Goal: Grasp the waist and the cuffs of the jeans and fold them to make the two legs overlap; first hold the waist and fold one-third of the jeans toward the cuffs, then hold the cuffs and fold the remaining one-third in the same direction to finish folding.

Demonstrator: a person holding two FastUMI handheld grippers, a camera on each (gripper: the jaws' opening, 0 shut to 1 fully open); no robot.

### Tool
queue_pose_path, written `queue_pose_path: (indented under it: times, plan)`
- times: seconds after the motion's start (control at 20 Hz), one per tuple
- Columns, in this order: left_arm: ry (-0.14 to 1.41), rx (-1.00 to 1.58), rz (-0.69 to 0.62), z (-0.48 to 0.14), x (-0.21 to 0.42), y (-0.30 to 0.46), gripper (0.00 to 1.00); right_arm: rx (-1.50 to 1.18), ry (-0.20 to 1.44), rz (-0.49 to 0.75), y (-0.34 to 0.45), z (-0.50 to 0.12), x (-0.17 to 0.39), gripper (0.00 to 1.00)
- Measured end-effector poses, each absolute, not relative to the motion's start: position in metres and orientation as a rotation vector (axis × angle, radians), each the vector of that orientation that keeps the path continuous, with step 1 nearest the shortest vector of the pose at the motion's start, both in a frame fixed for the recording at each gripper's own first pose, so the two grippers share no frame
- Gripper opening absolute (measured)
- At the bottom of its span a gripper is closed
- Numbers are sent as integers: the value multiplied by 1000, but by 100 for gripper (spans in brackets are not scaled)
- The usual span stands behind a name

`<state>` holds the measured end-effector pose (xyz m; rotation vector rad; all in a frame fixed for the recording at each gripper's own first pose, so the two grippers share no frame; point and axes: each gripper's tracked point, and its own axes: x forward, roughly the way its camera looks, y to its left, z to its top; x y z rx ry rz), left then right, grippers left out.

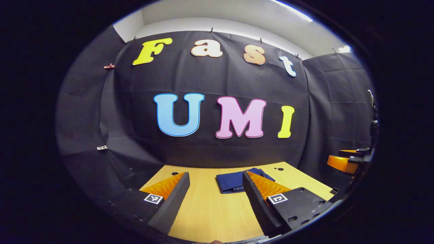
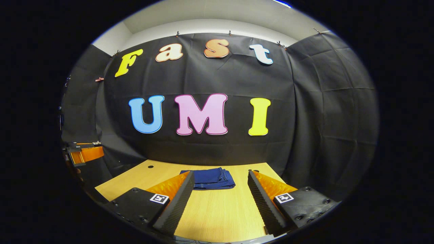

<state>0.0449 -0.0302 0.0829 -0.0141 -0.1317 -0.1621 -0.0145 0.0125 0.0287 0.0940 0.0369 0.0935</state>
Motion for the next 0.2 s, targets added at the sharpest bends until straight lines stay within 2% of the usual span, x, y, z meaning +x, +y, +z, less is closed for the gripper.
queue_pose_path:
  times: [0.2]
  plan:
    - [-121, -9, -167, 74, 37, -32, 97, 103, 27, 102, 15, 27, -27, 97]
